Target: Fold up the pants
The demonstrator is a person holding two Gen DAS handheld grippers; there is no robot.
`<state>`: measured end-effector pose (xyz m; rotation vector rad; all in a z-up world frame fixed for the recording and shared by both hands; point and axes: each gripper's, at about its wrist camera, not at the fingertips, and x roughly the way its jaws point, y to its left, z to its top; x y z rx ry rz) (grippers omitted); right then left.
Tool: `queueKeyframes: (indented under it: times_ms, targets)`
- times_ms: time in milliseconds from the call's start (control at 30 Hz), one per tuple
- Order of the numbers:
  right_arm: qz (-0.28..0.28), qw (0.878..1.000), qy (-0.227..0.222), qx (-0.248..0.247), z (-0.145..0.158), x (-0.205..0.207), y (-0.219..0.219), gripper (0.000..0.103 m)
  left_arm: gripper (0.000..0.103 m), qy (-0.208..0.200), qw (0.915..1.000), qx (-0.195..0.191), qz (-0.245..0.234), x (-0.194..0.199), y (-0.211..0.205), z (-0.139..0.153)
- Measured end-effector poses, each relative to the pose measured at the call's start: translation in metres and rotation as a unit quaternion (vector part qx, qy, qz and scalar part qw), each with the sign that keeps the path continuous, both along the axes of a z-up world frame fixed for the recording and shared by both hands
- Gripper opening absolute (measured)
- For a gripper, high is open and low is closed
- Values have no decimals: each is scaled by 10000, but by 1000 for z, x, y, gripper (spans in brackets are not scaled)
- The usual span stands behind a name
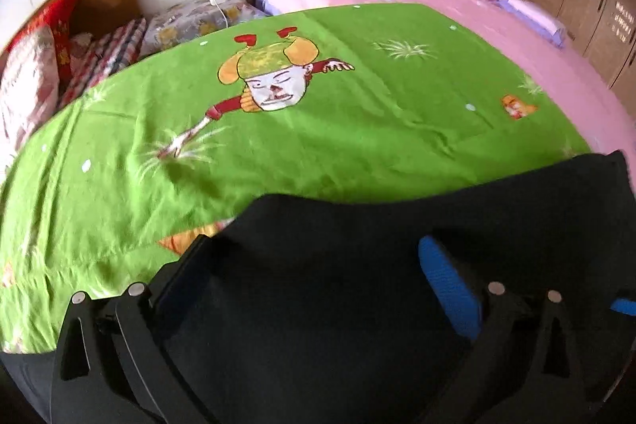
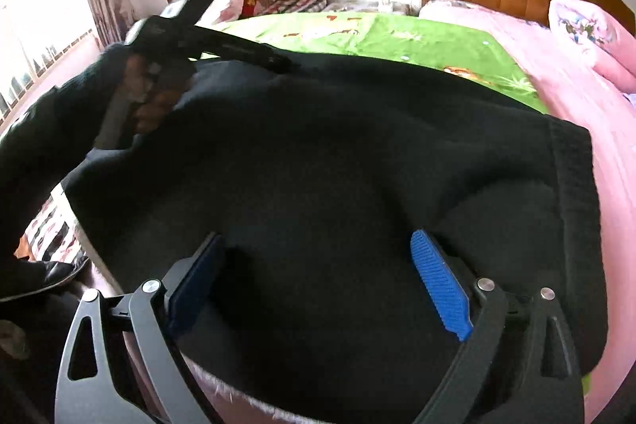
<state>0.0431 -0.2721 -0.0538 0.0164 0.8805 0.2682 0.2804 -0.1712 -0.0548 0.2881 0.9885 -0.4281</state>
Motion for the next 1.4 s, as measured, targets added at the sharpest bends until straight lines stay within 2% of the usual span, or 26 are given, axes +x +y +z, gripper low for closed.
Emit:
queueKeyframes:
  times_ms: [100,300,400,500,600,700,767,833,900,933,1033,1133,1267,1400]
  targets:
    - [-47,10000,-50,14,1,-4,1,90,102,-45,10000,72,10,1,-3,1]
    - [-172,9998,-136,13,6,-37,-3,90,102,80,9999,-65,125,12,-2,-2]
    - [-409,9980,-451,149,23,-61,-19,91,100,-238,9991,-114,329,0,-7,16]
    - [-928,9917,-770,444,37,-79,-53,92,100,-260,9983,-513,-92,-23,-29,35]
    - [-1230,9880,-760,535,37,-83,-70,93,101,-296,9951,-507,-794,-53,-80,42]
    - [-1022,9900,-723,649,30,-80,-57,93,101,-279,9900,-268,-1360,-77,-137,27]
    - [-963,9913,-698,556,24,-77,-48,95,101,-194,9896,-132,-1416,-78,-159,12]
    - [-924,9933,-647,247,14,-77,-40,95,102,-36,9909,-23,-1349,-72,-172,-8]
    - [-792,9940,-745,141,9,-83,-38,96,102,145,9914,-244,-1278,-62,-167,-9]
    - [-756,9941,-739,252,7,-88,-43,96,102,228,9916,-324,-1230,-57,-165,-10]
    - [-783,9923,-746,609,6,-95,-52,96,102,116,9916,-223,-1269,-61,-169,-12]
    - [-1005,9907,-699,598,19,-100,-48,96,102,82,9919,-212,-1250,-63,-168,-12]
    - [-850,9871,-942,973,32,-100,-35,96,102,67,9920,-218,-1242,-62,-164,-11]
    - [-857,9925,-406,776,3,-81,-24,97,102,74,9919,-251,-1239,-62,-162,-11]
